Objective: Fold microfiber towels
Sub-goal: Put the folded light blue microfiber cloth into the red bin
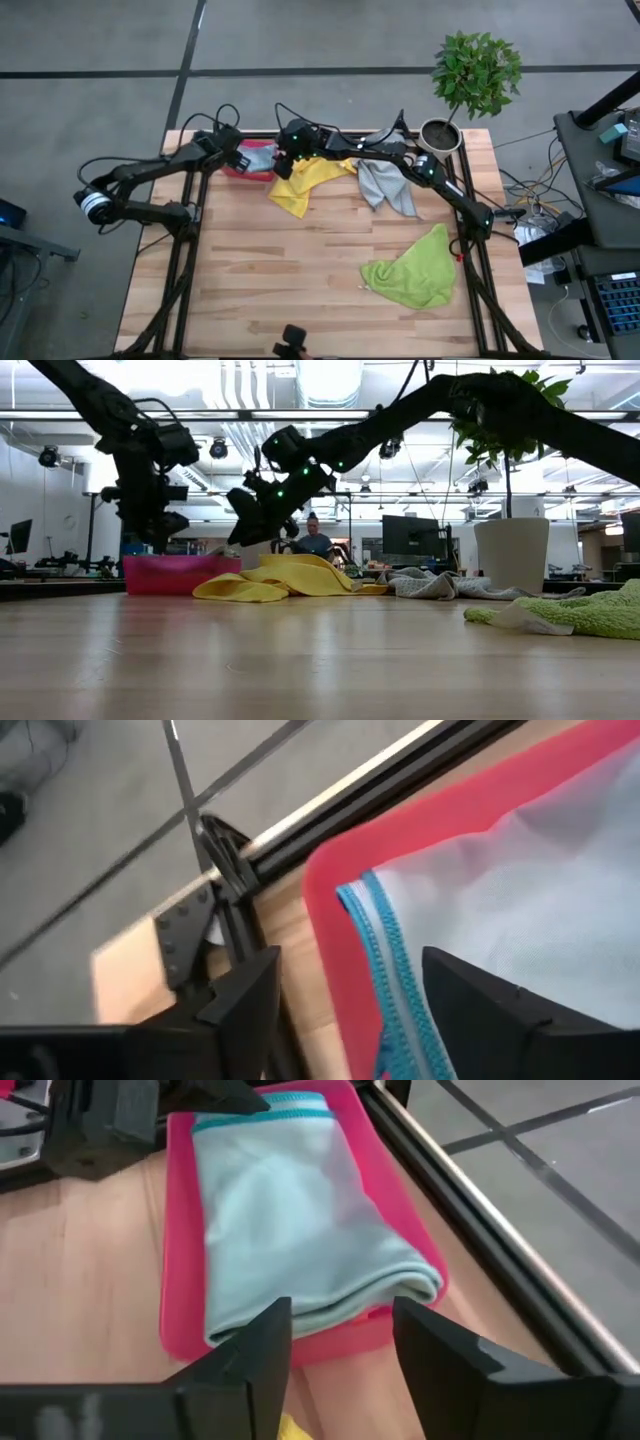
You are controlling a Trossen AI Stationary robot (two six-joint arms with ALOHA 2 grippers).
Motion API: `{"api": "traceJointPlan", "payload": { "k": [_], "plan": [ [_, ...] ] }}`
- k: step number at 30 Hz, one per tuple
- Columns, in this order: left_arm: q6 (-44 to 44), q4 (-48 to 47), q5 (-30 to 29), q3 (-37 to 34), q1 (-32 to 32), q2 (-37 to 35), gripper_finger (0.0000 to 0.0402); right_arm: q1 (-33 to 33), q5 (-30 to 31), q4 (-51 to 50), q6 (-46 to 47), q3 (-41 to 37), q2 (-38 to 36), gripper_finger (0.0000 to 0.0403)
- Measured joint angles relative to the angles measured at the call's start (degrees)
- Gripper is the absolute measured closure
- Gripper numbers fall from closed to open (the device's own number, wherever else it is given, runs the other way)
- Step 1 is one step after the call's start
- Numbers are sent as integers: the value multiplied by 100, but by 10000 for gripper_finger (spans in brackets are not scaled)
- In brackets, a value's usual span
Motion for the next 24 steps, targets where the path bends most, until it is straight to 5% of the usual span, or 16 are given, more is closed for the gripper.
{"api": "traceJointPlan", "payload": {
  "k": [8,15,20,24],
  "plan": [
    [1334,-905,995,874,-2,3,193,-171,-118,-861,-794,-9,-403,254],
    [3298,-2076,2283,1327,137,20,307,-578,-1835,-1702,-1161,-375,-705,274],
    [3467,-2085,2403,1251,371,52,391,-560,-2212,-1672,-1206,-773,-967,280],
    [3300,-2008,2408,1235,619,305,394,-562,-2210,-1580,-1248,-866,-1058,280]
  ]
}}
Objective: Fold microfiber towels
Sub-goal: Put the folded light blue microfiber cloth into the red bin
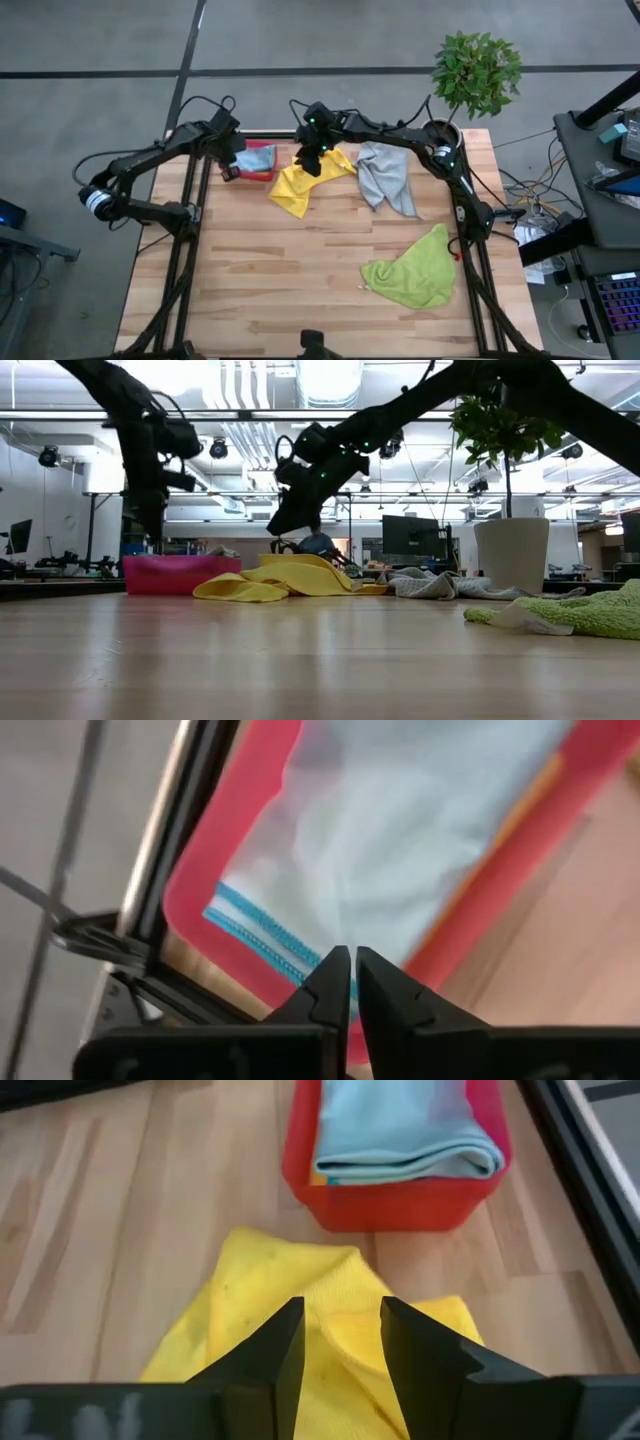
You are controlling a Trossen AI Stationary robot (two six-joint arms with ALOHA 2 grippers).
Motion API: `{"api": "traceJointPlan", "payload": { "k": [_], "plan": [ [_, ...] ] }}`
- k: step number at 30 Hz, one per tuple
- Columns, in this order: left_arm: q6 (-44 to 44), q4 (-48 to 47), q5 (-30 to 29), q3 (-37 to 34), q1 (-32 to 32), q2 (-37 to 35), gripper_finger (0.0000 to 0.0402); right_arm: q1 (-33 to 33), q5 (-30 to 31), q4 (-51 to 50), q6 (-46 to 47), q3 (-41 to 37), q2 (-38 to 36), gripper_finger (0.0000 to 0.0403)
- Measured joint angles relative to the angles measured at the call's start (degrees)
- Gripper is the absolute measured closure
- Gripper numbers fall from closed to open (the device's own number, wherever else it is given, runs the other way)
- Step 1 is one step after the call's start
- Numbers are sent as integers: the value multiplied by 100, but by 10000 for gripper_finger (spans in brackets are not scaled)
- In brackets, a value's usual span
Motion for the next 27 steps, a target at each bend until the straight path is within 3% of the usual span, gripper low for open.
{"api": "traceJointPlan", "payload": {
  "k": [12,17,22,24,27],
  "plan": [
    [-331,249,-862,60,54,1630,401,-15,4,98,-197,-89,0,280],
    [-331,233,-881,329,51,1685,401,-15,6,91,-181,-153,0,280],
    [-481,12,-856,698,-23,1290,401,-15,5,79,-142,-257,0,280],
    [-482,12,-437,763,-69,1049,401,-15,8,76,-107,-300,0,280],
    [-480,198,780,771,-111,832,402,-15,7,79,-102,-348,0,280]
  ]
}}
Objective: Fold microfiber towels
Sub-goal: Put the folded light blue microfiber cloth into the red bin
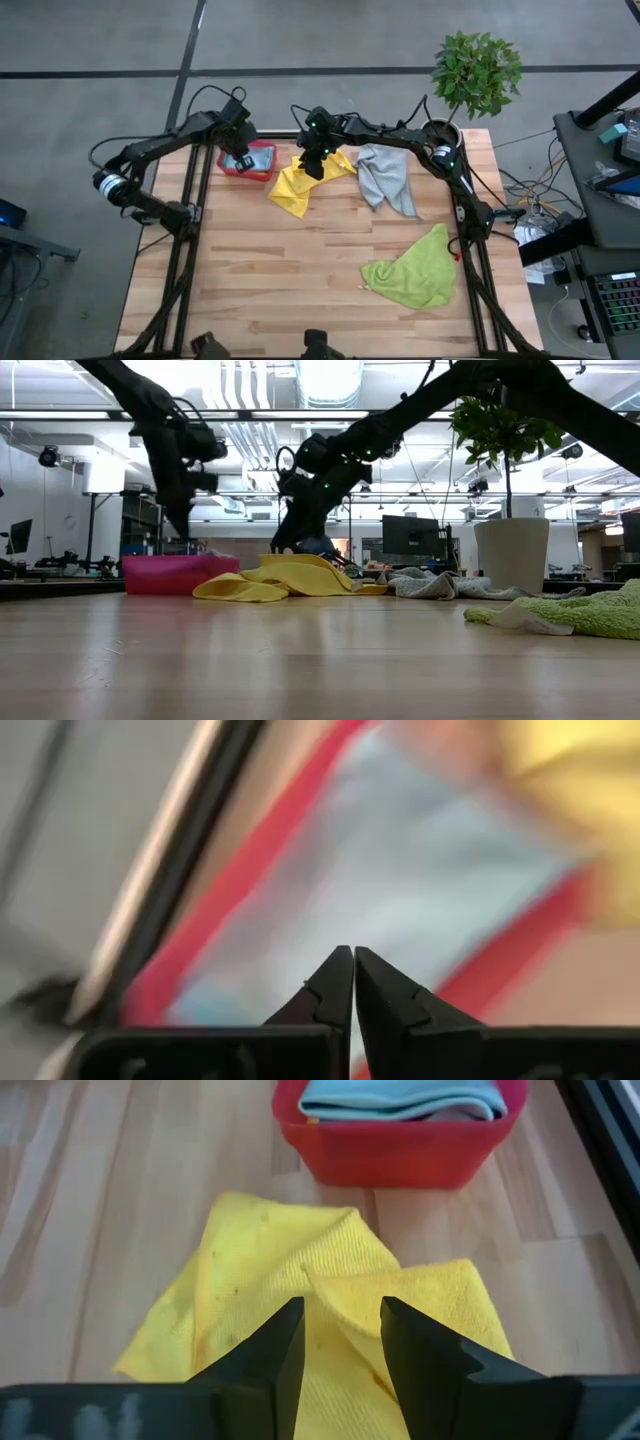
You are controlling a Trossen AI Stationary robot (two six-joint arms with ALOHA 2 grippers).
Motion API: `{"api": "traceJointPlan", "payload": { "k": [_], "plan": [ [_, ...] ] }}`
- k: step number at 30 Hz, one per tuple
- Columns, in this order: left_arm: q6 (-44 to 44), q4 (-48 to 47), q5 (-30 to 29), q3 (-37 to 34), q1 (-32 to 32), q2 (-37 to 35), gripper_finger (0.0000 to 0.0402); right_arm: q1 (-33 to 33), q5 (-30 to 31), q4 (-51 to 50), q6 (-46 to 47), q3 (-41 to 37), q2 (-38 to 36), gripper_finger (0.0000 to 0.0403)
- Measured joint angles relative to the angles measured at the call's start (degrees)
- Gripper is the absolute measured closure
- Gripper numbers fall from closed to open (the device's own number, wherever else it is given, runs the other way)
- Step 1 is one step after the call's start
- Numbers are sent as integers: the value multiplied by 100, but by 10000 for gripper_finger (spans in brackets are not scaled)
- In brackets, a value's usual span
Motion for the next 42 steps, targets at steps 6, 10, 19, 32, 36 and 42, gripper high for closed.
{"api": "traceJointPlan", "payload": {
  "k": [6,10,19,32,36,42],
  "plan": [
    [-60,563,628,-218,-147,24,402,0,0,14,-1,-12,0,280],
    [-87,815,795,-474,-302,162,402,0,0,11,0,-12,0,280],
    [-392,1309,882,-827,-526,661,401,0,0,13,1,-12,2,280],
    [-413,1791,412,-439,-526,440,401,0,0,-6,44,-12,2,280],
    [-413,1819,568,-456,-537,554,401,0,0,-8,44,-12,2,280],
    [-452,1835,586,-540,-563,878,401,0,0,-8,15,-12,4,280]
  ]
}}
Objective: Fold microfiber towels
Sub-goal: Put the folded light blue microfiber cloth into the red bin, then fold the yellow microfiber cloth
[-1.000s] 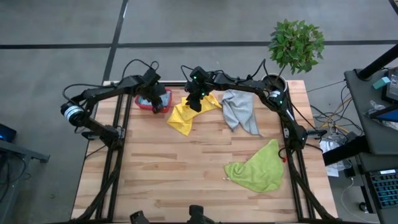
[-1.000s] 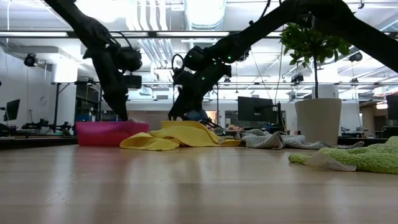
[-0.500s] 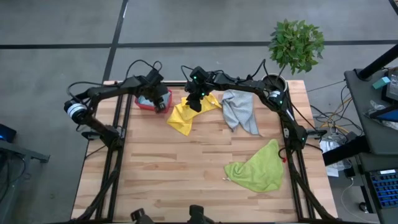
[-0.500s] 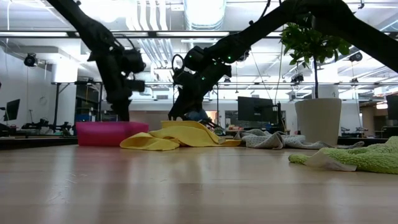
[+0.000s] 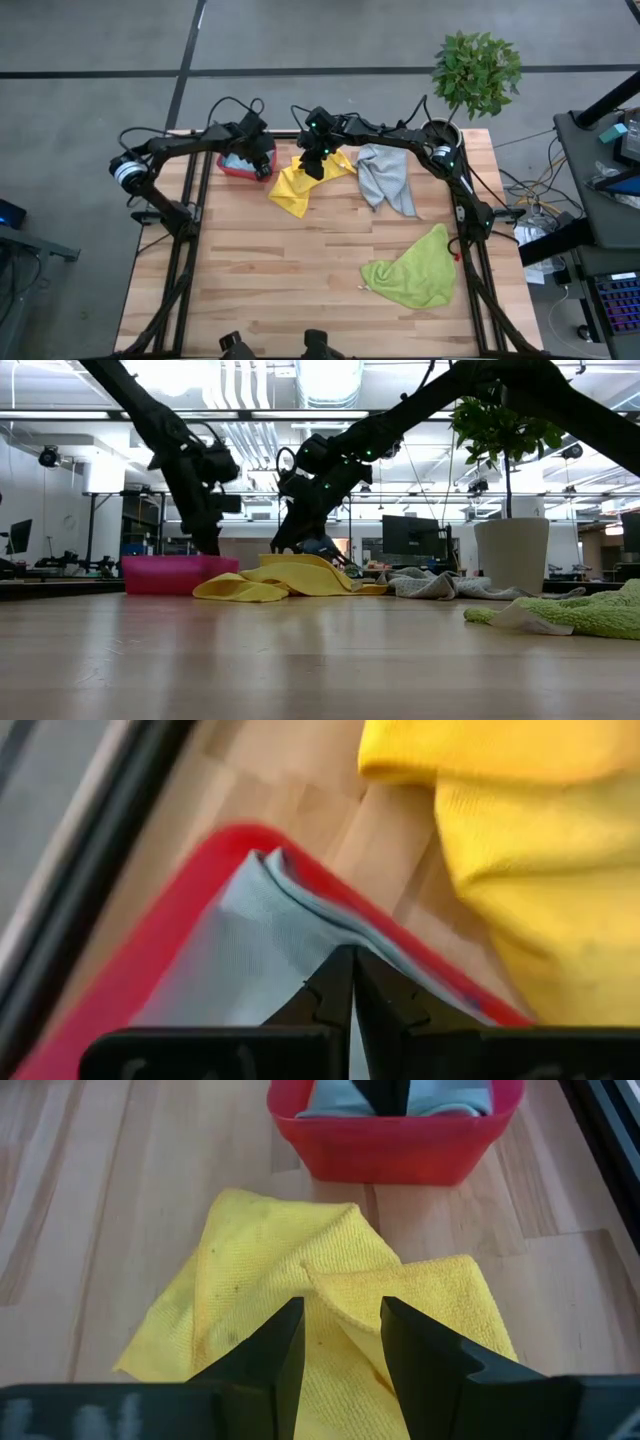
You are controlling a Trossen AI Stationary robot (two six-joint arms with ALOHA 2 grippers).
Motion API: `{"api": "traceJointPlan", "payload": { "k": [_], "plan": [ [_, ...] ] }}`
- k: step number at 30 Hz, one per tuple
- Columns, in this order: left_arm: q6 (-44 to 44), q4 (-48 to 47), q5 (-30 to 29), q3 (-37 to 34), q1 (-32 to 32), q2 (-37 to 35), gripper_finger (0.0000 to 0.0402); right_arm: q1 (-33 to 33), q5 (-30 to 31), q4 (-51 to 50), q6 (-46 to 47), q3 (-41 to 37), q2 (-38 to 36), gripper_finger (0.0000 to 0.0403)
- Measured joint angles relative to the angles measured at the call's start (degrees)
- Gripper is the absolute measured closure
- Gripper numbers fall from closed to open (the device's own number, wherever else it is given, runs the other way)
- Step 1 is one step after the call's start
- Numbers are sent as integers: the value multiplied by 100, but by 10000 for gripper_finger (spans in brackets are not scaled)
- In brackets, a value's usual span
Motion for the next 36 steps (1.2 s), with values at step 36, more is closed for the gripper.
{"api": "traceJointPlan", "payload": {
  "k": [36],
  "plan": [
    [-364,730,-333,61,-1070,-1118,402,468,2,-1058,-1063,-524,-93,280]
  ]
}}
